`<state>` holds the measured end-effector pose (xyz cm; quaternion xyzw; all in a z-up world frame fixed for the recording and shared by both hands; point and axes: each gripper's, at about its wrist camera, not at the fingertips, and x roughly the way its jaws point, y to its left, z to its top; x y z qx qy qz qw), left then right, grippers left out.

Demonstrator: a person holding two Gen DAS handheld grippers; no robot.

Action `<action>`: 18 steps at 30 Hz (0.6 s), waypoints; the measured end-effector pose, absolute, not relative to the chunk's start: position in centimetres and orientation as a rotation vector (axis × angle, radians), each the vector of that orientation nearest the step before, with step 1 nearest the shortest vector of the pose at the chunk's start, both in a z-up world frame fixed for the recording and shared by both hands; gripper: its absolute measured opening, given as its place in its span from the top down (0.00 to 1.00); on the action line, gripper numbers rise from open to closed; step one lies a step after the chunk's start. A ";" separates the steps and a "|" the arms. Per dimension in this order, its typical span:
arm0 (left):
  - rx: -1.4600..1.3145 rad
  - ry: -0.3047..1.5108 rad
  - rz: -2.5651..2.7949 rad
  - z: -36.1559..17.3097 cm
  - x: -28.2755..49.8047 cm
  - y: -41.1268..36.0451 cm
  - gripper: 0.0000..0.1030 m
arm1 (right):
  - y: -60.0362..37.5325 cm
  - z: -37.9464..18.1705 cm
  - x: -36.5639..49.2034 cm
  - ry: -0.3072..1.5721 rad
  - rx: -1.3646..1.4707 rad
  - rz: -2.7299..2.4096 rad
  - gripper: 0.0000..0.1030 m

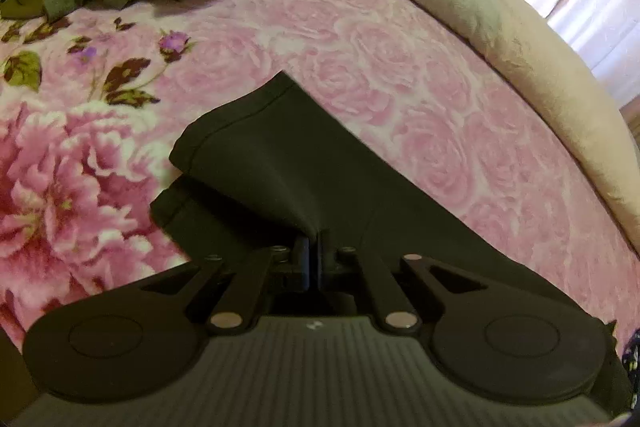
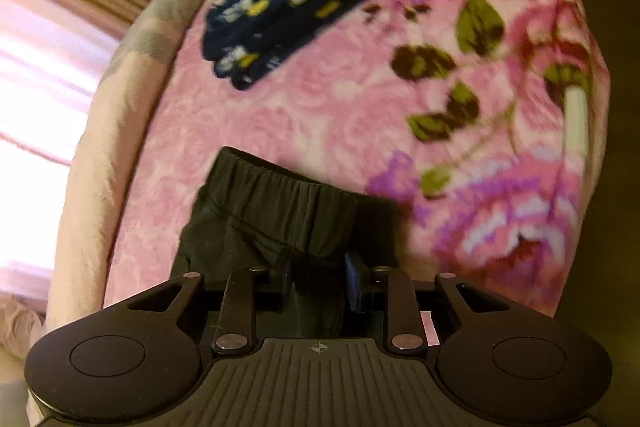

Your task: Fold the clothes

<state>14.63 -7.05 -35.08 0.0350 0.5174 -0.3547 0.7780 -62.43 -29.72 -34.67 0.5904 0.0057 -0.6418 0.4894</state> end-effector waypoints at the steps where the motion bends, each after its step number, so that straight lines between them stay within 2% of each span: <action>1: 0.076 1.113 -0.774 -34.7 14.6 -7.0 0.98 | -29.8 -34.2 -62.4 0.023 1.416 -1.552 0.75; 18: 0.106 1.077 -0.757 -34.3 13.9 -6.6 0.97 | -28.9 -35.4 -62.6 0.085 1.407 -1.570 0.76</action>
